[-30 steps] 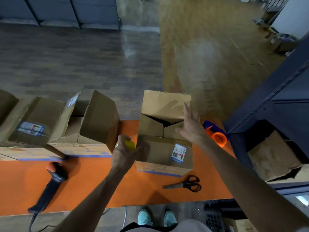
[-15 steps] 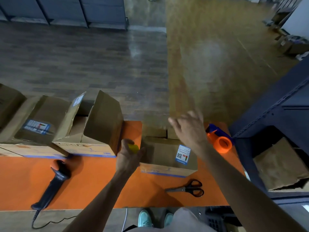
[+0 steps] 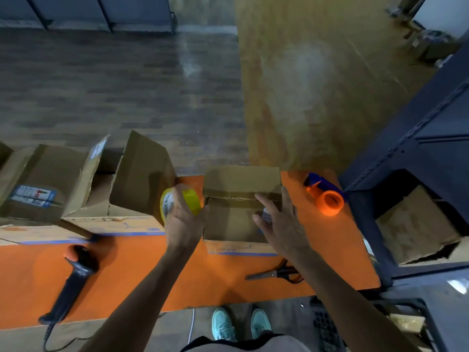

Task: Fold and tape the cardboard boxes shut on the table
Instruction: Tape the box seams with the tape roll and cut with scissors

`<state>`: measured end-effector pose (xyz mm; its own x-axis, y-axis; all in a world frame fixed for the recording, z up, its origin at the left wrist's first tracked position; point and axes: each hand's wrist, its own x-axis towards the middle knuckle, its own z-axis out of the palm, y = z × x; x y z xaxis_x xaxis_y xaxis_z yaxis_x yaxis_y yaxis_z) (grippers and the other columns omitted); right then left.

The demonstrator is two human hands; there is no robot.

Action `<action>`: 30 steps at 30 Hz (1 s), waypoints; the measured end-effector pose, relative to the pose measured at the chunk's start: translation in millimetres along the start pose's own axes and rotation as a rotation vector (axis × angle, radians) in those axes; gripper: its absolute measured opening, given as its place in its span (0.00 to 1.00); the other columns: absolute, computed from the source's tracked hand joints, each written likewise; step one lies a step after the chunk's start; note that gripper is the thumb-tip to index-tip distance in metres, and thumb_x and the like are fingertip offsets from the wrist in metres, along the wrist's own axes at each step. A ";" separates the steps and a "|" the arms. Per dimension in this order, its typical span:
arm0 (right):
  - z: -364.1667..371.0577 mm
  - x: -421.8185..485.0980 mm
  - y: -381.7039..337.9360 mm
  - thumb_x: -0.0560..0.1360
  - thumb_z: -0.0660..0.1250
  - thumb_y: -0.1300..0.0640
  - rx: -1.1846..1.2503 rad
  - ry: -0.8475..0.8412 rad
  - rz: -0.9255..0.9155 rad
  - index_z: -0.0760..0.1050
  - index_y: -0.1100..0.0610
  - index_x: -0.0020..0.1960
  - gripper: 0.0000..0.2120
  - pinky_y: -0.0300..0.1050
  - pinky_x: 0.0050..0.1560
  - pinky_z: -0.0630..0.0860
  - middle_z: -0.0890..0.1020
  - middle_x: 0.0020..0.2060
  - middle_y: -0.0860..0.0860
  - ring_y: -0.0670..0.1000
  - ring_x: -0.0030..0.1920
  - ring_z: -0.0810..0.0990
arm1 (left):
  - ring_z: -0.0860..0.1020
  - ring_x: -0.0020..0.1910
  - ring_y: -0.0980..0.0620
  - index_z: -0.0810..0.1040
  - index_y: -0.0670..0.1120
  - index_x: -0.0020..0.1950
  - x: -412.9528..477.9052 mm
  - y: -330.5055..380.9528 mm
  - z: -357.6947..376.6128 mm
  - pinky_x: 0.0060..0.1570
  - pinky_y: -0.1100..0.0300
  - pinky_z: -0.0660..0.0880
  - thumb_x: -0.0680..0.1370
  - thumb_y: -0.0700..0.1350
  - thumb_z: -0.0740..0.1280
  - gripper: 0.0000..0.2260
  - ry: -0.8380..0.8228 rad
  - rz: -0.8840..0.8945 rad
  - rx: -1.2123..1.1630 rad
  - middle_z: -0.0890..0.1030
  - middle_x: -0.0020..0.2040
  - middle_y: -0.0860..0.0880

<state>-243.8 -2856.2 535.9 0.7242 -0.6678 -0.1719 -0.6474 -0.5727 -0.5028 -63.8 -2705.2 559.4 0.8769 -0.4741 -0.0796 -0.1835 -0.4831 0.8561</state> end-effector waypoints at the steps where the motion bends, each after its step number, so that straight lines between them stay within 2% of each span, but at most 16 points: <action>1: -0.9 -0.3 -1.0 0.80 0.56 0.33 0.024 0.000 -0.003 0.57 0.32 0.77 0.26 0.58 0.64 0.75 0.38 0.81 0.51 0.60 0.80 0.49 | 0.79 0.53 0.36 0.66 0.44 0.73 4.1 0.6 0.8 0.49 0.50 0.77 0.78 0.44 0.73 0.27 -0.021 0.021 0.087 0.80 0.55 0.37; 3: -3.7 -1.0 -2.6 0.79 0.56 0.31 0.078 -0.015 0.021 0.58 0.32 0.77 0.27 0.60 0.67 0.72 0.37 0.81 0.54 0.61 0.81 0.47 | 0.79 0.50 0.34 0.63 0.46 0.74 12.4 3.2 2.1 0.47 0.47 0.75 0.77 0.46 0.72 0.29 -0.060 0.062 0.221 0.81 0.49 0.40; 5: -5.8 -0.9 -2.0 0.77 0.56 0.30 0.126 -0.027 0.049 0.59 0.33 0.77 0.29 0.62 0.71 0.68 0.39 0.81 0.56 0.61 0.81 0.46 | 0.80 0.49 0.34 0.63 0.48 0.73 16.7 7.8 3.6 0.47 0.47 0.76 0.77 0.46 0.71 0.28 -0.085 0.100 0.271 0.82 0.49 0.40; 8: -6.5 1.9 -1.1 0.77 0.60 0.31 0.197 -0.008 0.031 0.62 0.36 0.76 0.29 0.63 0.71 0.69 0.49 0.80 0.55 0.60 0.80 0.53 | 0.81 0.47 0.36 0.64 0.47 0.73 13.4 5.1 4.9 0.45 0.49 0.76 0.77 0.46 0.71 0.28 -0.069 0.214 0.398 0.82 0.48 0.40; 11: -4.1 8.9 -3.3 0.78 0.66 0.37 0.267 0.037 0.023 0.66 0.40 0.74 0.27 0.60 0.69 0.71 0.58 0.76 0.54 0.57 0.76 0.61 | 0.81 0.43 0.36 0.65 0.45 0.73 3.8 2.0 2.9 0.39 0.50 0.74 0.76 0.45 0.70 0.27 -0.055 0.303 0.465 0.82 0.43 0.41; 15: 2.2 22.1 -13.5 0.77 0.69 0.41 0.315 0.066 0.010 0.68 0.44 0.72 0.25 0.52 0.70 0.69 0.62 0.74 0.52 0.53 0.75 0.63 | 0.82 0.44 0.38 0.62 0.46 0.75 4.5 1.5 -8.2 0.39 0.50 0.73 0.78 0.46 0.69 0.28 -0.062 0.309 0.545 0.82 0.45 0.43; 17: 5.5 27.3 -20.1 0.77 0.71 0.43 0.347 0.094 -0.011 0.70 0.46 0.71 0.24 0.44 0.64 0.68 0.65 0.71 0.50 0.50 0.71 0.67 | 0.82 0.46 0.37 0.63 0.45 0.72 8.5 3.1 -18.1 0.39 0.49 0.73 0.78 0.45 0.69 0.26 -0.033 0.276 0.526 0.83 0.46 0.42; 20: 11.2 35.3 -28.7 0.77 0.71 0.45 0.357 0.127 -0.037 0.72 0.49 0.70 0.23 0.41 0.60 0.66 0.66 0.70 0.50 0.48 0.67 0.69 | 0.81 0.46 0.36 0.67 0.45 0.66 3.1 6.6 -32.7 0.39 0.48 0.73 0.77 0.42 0.68 0.19 0.049 0.300 0.487 0.83 0.45 0.43; 23: 15.8 45.7 -39.0 0.77 0.71 0.45 0.368 0.132 -0.004 0.71 0.48 0.70 0.23 0.42 0.59 0.67 0.65 0.71 0.50 0.48 0.66 0.69 | 0.80 0.40 0.36 0.70 0.44 0.60 -11.4 6.9 -41.9 0.33 0.52 0.66 0.76 0.39 0.67 0.14 0.090 0.352 0.438 0.80 0.39 0.44; 25: 19.7 53.4 -47.7 0.78 0.70 0.45 0.359 0.128 0.006 0.71 0.47 0.70 0.23 0.43 0.58 0.70 0.64 0.72 0.51 0.50 0.67 0.70 | 0.79 0.38 0.37 0.71 0.44 0.61 -21.7 4.9 -45.1 0.33 0.55 0.63 0.75 0.40 0.70 0.16 0.089 0.382 0.436 0.80 0.38 0.44; 28: 27.0 62.5 -63.5 0.79 0.69 0.44 0.351 0.133 -0.009 0.69 0.47 0.71 0.23 0.50 0.60 0.76 0.64 0.71 0.53 0.53 0.66 0.72 | 0.81 0.38 0.39 0.70 0.45 0.65 -32.8 1.2 -48.6 0.32 0.54 0.69 0.76 0.42 0.73 0.20 0.056 0.369 0.416 0.81 0.42 0.43; 30: 33.0 67.4 -74.9 0.80 0.67 0.46 0.349 0.135 -0.023 0.69 0.48 0.71 0.21 0.55 0.61 0.78 0.64 0.71 0.54 0.55 0.66 0.73 | 0.81 0.41 0.40 0.68 0.46 0.67 -35.7 -2.0 -51.1 0.34 0.51 0.75 0.77 0.45 0.73 0.22 0.032 0.341 0.406 0.81 0.45 0.44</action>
<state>-138.7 -2842.7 534.0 0.6849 -0.7264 -0.0560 -0.4949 -0.4074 -0.7675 -72.1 -2649.7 586.6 0.7494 -0.6344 0.1898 -0.6121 -0.5544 0.5639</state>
